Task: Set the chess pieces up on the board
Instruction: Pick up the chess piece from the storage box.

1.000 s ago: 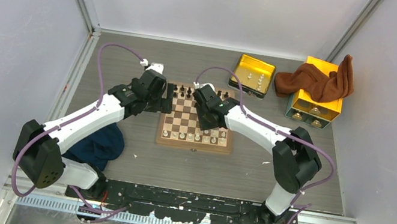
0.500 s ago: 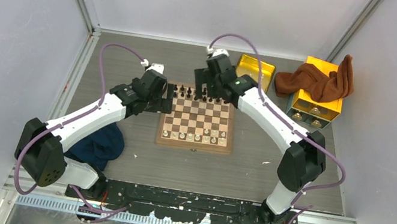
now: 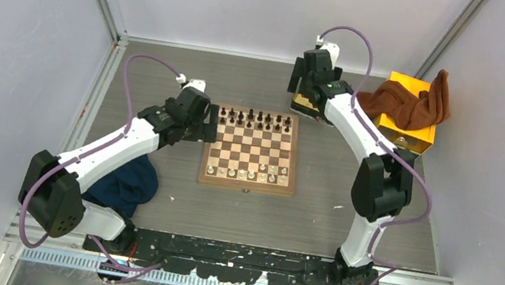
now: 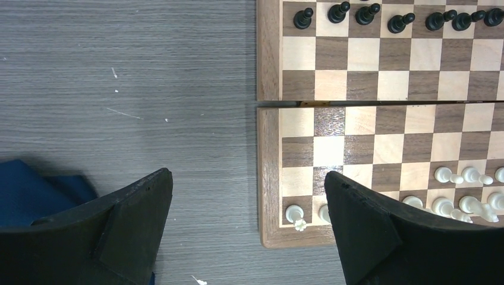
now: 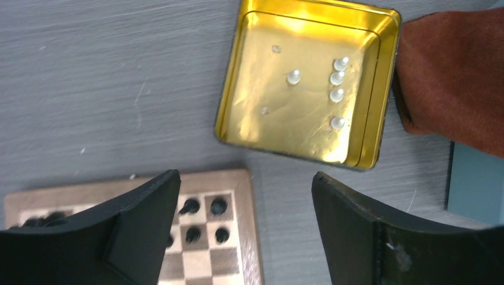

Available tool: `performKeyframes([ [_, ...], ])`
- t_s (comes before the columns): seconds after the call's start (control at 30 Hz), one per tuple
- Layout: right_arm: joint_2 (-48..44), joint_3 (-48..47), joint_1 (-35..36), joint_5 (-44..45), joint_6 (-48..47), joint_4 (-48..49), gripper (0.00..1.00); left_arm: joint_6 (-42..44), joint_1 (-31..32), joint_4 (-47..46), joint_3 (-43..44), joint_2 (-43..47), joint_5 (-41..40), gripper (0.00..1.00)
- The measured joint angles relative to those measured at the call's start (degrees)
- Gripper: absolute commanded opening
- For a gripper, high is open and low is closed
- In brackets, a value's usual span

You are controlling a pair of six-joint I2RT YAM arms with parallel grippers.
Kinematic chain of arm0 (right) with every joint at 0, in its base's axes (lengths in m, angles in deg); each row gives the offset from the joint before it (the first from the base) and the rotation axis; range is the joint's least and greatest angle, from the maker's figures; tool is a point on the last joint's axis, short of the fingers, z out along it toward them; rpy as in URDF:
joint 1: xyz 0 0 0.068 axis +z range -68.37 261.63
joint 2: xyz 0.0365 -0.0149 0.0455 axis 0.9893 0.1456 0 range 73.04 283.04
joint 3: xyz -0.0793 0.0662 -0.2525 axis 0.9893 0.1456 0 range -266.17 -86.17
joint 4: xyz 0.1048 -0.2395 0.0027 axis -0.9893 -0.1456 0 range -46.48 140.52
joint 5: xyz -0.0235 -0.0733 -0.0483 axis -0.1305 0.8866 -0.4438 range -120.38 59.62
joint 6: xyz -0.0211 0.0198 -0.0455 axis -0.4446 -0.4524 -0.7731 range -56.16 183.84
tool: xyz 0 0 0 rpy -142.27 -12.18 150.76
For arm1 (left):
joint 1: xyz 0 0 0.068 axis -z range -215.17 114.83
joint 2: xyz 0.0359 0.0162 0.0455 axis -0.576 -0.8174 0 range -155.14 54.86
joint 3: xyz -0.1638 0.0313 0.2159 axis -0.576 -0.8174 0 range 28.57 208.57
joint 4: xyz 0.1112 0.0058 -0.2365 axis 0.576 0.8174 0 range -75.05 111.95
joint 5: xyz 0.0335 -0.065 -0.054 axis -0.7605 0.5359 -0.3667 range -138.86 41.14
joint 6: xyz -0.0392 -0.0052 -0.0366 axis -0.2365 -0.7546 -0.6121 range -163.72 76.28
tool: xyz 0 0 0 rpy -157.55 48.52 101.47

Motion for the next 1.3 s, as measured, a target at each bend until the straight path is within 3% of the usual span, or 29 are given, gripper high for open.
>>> performKeyframes([
  [0.13,6.5,-4.8,-2.9,0.2,0.8,0.2,0.66,0.0,-0.3,0.1,0.0,0.0,0.0,0.99],
  [0.4,19.5,-18.1,-5.0,2.7,-0.7,-3.6,0.64,0.0,-1.5,0.2,0.0,0.0,0.0,0.99],
  [0.67,24.8,-23.2,-7.2,2.1,-1.2,-6.6,0.5,0.0,-2.6,0.2,0.0,0.0,0.0,0.99],
  [1.3,32.4,-29.7,-10.6,-3.0,-0.9,-7.9,0.49,0.0,-3.8,0.3,-0.6,0.1,0.0,0.98],
])
